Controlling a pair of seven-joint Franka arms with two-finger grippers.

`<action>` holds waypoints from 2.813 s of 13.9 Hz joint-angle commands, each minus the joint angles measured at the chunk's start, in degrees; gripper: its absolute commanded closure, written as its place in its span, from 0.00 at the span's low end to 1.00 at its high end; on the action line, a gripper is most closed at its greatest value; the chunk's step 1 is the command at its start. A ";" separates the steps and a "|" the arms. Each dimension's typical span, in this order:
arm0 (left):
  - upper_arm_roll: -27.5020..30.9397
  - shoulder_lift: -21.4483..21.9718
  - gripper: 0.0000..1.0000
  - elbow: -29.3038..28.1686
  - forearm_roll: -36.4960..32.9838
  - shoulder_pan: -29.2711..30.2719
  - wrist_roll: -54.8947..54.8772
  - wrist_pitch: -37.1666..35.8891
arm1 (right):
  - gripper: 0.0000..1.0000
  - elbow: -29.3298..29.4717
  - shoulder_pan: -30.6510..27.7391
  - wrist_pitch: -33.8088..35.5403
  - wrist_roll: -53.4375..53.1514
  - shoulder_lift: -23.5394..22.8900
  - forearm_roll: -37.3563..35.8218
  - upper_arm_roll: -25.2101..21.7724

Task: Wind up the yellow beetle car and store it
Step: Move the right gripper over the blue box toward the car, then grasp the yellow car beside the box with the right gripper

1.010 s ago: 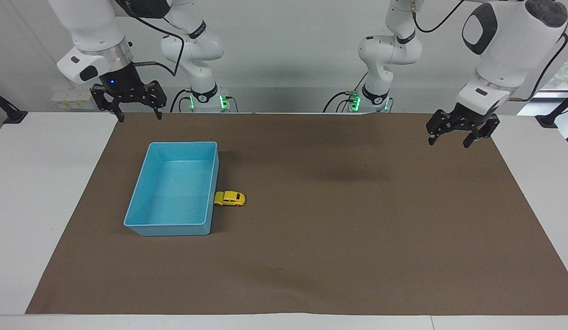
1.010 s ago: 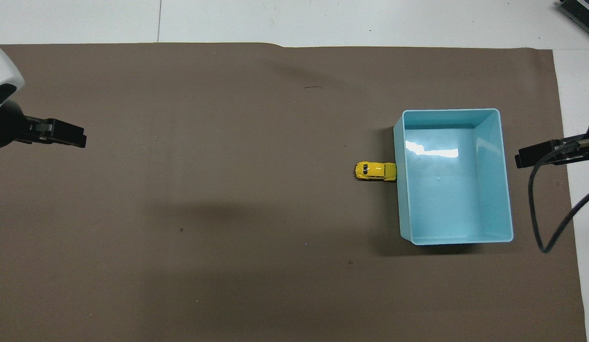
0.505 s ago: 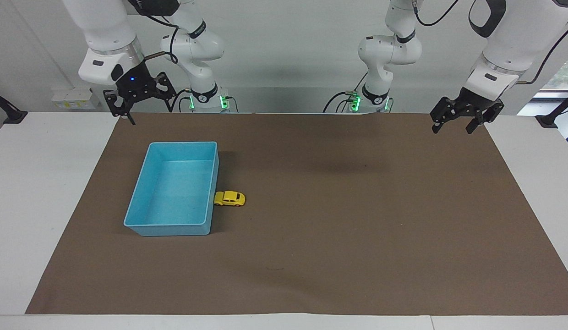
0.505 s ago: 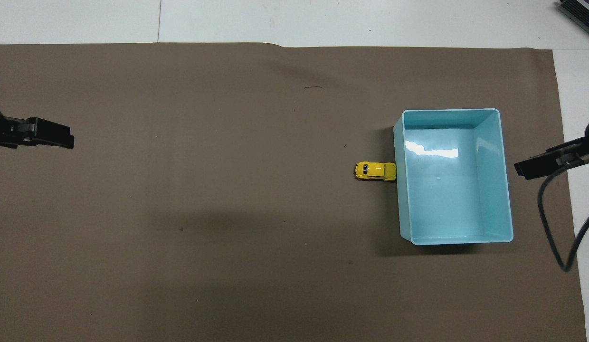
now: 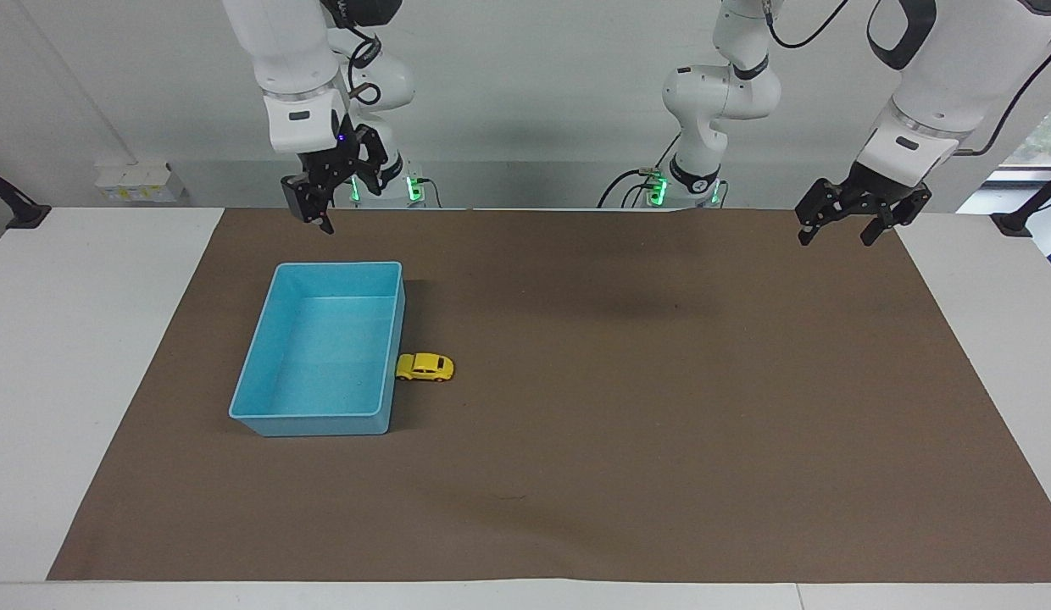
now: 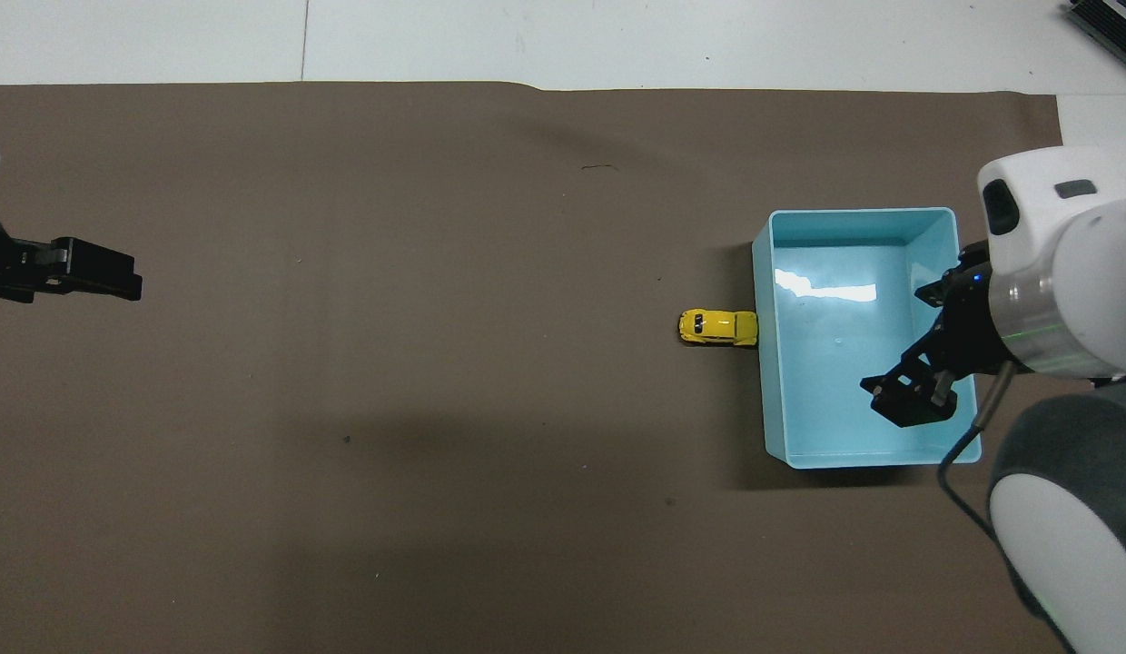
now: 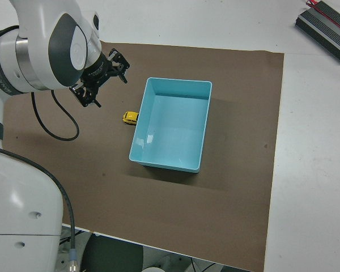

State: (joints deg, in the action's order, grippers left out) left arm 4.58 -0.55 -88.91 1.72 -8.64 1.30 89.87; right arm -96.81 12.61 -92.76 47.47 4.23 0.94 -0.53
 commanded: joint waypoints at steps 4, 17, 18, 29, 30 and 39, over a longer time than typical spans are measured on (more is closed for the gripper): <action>-0.62 1.17 0.00 -0.65 -0.66 0.82 0.45 -1.36 | 0.00 -4.78 1.89 -7.94 18.24 -3.16 0.91 -0.26; -0.62 1.17 0.00 -0.65 -0.66 0.82 0.45 -1.45 | 0.00 -15.95 3.21 -26.31 29.78 -11.25 0.82 -0.26; -0.62 1.17 0.00 -0.65 -0.66 0.82 0.45 -1.45 | 0.00 -17.17 3.30 -28.76 29.69 -11.87 0.91 -0.26; -0.62 1.17 0.00 -0.65 -0.66 0.82 0.45 -1.45 | 0.08 -18.42 4.17 -41.18 29.43 -20.40 0.82 -0.26; -0.62 1.17 0.00 -0.65 -0.66 0.82 0.45 -1.45 | 0.20 -18.42 4.17 -41.09 29.43 -20.48 0.47 -0.26; -0.62 1.17 0.00 -0.65 -0.66 0.82 0.45 -1.36 | 0.91 -15.79 4.61 -38.99 29.52 -21.27 -0.14 -0.18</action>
State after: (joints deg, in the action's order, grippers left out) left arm 4.58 -0.51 -88.91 1.72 -8.62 1.32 89.20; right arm -114.99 16.94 -133.48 75.31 -16.19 0.83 -0.60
